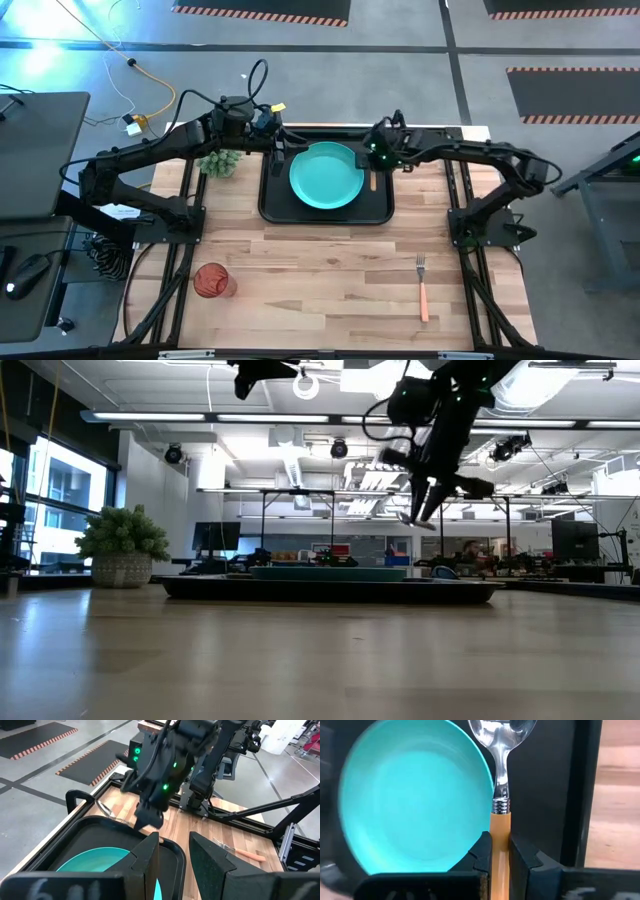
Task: Pick and place plate/cup/fork/spoon on tray
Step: Put the spoon onto the black tray
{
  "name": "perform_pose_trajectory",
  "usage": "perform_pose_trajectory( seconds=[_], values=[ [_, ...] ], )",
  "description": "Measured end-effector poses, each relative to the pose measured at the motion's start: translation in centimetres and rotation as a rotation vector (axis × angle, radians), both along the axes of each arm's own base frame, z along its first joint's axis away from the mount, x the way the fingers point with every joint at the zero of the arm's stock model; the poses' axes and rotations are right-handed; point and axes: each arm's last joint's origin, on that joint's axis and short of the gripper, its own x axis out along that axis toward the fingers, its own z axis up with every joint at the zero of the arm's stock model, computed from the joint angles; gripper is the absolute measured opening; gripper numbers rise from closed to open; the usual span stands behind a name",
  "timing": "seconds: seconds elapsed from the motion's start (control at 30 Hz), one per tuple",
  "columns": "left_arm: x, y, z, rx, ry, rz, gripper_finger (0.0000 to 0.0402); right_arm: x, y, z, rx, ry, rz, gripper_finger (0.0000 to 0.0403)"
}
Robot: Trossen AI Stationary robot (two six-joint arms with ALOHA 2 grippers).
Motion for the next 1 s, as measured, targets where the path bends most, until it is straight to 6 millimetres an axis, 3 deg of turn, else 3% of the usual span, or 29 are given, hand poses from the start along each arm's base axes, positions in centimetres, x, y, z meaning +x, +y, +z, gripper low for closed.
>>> perform_pose_trajectory(
  seconds=[0.43,0.77,1.0],
  values=[
    [0.0,0.0,-0.1,-0.002,0.006,0.000,0.0099,2.0,-0.2,-5.4,0.107,0.169,-0.013,0.0017],
    [-0.1,0.0,-0.4,-0.014,0.038,0.000,0.0099,2.8,-0.5,-7.6,0.144,0.197,-0.014,0.0017],
    [-0.2,-0.1,-0.5,-0.017,0.047,0.000,0.0099,3.0,-0.6,-8.1,0.154,0.199,-0.031,0.0017]
  ],
)
